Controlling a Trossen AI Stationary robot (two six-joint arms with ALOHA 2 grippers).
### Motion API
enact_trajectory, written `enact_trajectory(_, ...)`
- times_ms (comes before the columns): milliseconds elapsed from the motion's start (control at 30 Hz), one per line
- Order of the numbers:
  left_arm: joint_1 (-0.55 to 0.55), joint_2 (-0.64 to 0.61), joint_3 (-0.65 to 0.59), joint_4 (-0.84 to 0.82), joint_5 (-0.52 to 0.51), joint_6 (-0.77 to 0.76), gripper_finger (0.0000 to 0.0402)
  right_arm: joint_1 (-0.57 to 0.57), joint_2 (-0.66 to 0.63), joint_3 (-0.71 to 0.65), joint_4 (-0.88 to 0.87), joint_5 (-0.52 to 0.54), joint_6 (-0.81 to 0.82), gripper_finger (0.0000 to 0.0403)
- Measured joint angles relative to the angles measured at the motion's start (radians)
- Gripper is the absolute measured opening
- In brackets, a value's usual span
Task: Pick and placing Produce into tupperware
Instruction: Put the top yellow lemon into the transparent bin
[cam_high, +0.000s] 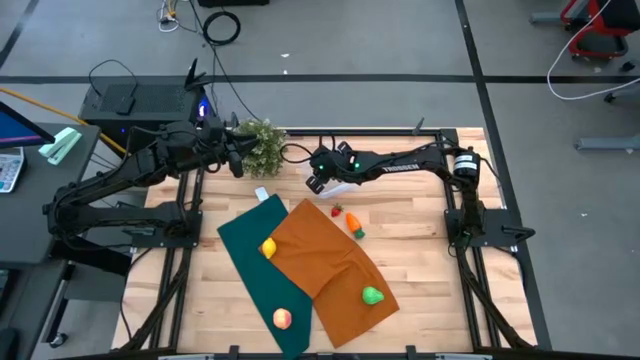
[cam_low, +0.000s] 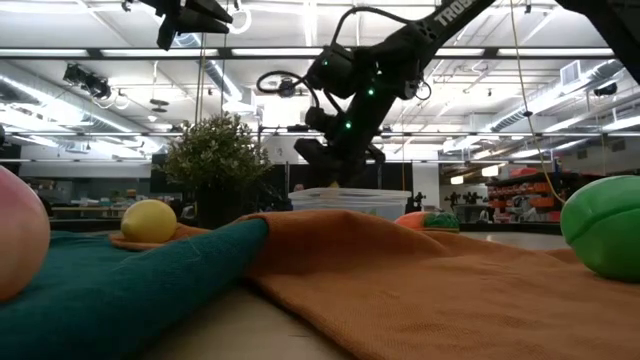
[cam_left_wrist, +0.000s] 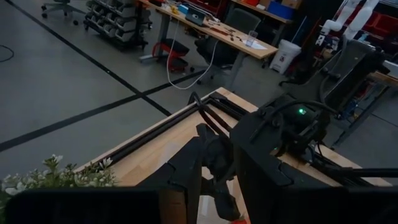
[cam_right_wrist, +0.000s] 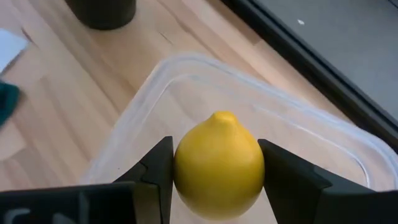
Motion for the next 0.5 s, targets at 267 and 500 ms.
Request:
enact_trajectory(267,0.000,0.000,0.000,0.000,0.000,0.000,0.0103,-0.004,0.006,0.000,-0.024,-0.001,0.016,0.0153)
enact_trajectory(500,0.000,0.000,0.000,-0.001,0.000,0.000,0.0103,-0.008,0.006,0.000,-0.068,-0.001,0.022,0.0153)
